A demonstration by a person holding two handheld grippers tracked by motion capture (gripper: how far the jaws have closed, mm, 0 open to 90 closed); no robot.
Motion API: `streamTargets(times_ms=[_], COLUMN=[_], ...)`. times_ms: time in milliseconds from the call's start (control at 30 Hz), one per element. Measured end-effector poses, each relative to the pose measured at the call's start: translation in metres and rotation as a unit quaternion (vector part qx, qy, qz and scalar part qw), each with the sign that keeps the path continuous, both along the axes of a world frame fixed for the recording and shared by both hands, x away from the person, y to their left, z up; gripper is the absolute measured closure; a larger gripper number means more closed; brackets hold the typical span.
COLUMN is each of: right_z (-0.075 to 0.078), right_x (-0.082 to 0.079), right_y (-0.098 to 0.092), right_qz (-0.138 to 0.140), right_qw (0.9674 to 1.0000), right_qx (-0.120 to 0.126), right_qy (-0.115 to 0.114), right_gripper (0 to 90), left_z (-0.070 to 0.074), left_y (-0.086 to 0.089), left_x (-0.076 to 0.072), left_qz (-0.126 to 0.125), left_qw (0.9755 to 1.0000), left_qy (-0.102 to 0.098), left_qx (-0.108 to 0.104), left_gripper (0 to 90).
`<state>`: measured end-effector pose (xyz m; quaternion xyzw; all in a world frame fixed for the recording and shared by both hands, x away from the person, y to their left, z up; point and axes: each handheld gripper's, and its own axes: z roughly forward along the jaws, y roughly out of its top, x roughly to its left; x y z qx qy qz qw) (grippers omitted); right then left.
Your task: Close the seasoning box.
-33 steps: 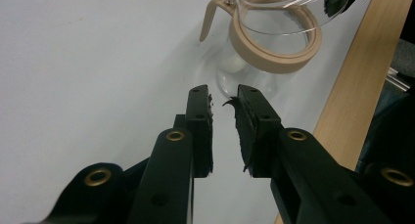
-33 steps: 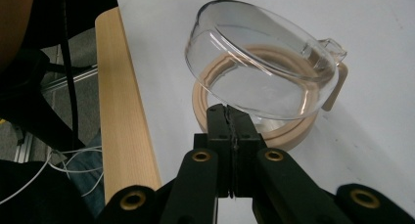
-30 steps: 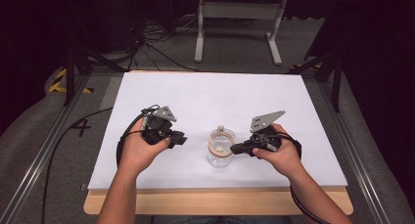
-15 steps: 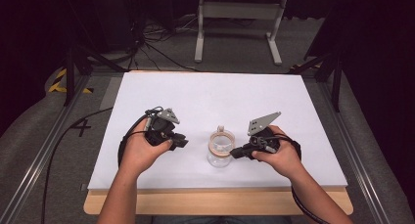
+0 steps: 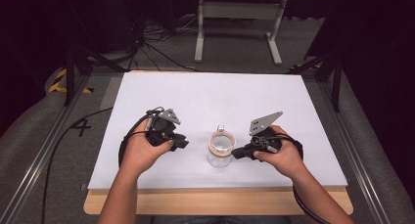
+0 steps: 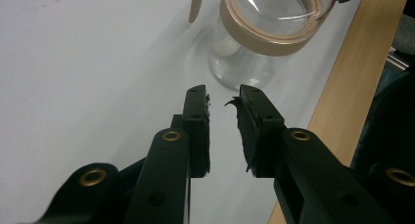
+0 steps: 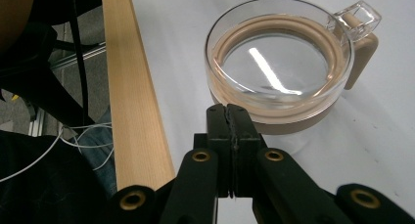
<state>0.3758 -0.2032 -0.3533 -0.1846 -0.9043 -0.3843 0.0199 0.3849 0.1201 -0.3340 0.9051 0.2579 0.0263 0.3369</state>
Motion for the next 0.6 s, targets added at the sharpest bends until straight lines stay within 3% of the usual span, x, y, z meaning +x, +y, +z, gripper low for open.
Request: streamTargets(times_ms=[333, 367, 433, 600], right_z=[0.017, 0.021, 0.023, 0.025], right_x=[0.003, 0.004, 0.005, 0.013], right_y=[-0.020, -0.028, -0.031, -0.054], right_qz=[-0.041, -0.057, -0.064, -0.105], right_qw=[0.9975, 0.9960, 0.9954, 0.9909], right_qx=[0.044, 0.053, 0.056, 0.055], right_qy=[-0.037, -0.045, -0.045, -0.064], right_gripper=[84.0, 80.5, 79.4, 71.7], left_z=[0.001, 0.000, -0.001, -0.008], left_y=[0.011, 0.015, 0.016, 0.021], left_x=[0.001, 0.002, 0.002, 0.008], left_qz=[0.031, 0.037, 0.041, 0.053], left_qw=[0.9993, 0.9991, 0.9988, 0.9983], left_qy=[-0.015, -0.016, -0.020, -0.016], left_qx=[-0.016, -0.015, -0.015, -0.017], left_gripper=[71.2, 70.6, 70.1, 66.2])
